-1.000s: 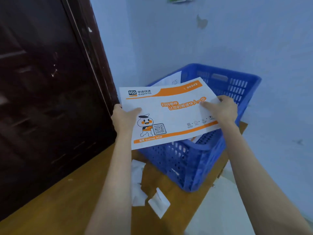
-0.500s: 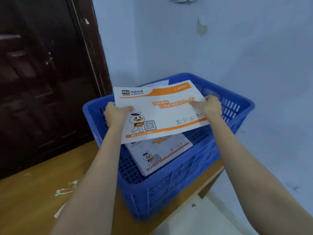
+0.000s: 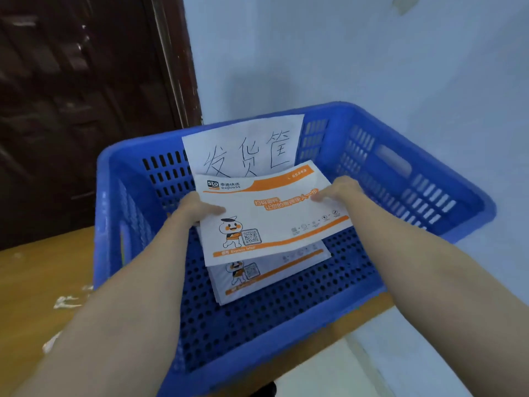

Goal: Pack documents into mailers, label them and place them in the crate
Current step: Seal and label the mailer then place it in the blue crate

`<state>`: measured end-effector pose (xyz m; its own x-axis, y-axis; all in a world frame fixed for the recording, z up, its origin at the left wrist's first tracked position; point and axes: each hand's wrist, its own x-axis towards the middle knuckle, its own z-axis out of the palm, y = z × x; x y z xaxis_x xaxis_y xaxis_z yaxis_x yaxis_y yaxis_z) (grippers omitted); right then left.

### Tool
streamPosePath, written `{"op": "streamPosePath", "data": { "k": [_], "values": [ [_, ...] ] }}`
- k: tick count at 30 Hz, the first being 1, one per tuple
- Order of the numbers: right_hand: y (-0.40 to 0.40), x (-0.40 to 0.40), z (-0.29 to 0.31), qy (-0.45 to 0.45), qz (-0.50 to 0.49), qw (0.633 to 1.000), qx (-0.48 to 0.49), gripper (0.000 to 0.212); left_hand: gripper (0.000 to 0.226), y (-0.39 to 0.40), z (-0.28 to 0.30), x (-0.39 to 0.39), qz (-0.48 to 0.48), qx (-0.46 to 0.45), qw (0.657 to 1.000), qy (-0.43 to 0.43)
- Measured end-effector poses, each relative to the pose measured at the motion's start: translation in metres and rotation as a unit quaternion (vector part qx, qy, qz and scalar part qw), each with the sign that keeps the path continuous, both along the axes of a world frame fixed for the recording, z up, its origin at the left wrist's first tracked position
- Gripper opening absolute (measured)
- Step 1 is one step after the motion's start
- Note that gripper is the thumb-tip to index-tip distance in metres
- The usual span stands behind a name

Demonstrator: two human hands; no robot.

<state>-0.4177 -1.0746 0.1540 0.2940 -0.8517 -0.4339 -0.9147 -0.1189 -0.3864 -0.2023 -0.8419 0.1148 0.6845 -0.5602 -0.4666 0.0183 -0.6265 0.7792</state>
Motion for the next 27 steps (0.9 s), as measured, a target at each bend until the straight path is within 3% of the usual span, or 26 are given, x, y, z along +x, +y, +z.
{"op": "streamPosePath", "data": {
  "k": [6,13,20,25,27],
  "values": [
    [-0.035,0.011,-0.054,-0.018,-0.011,0.997,0.081,0.073,0.042,-0.007,-0.048,0.000,0.069,0.045,0.997,0.012],
    [-0.042,0.023,-0.093,0.047,0.044,0.990,0.125,0.081,0.047,-0.011,-0.087,-0.019,0.131,0.081,0.988,-0.008],
    [-0.046,0.020,-0.126,0.057,0.088,0.984,0.147,0.059,0.054,-0.012,-0.118,-0.039,0.207,0.163,0.965,-0.002],
    [-0.049,0.022,-0.140,0.076,0.091,0.983,0.143,0.068,0.078,-0.019,-0.124,-0.053,0.246,0.208,0.946,-0.037],
    [-0.048,0.021,-0.146,0.076,0.084,0.983,0.146,0.082,0.088,-0.017,-0.128,-0.053,0.252,0.213,0.944,-0.029]
  ]
}}
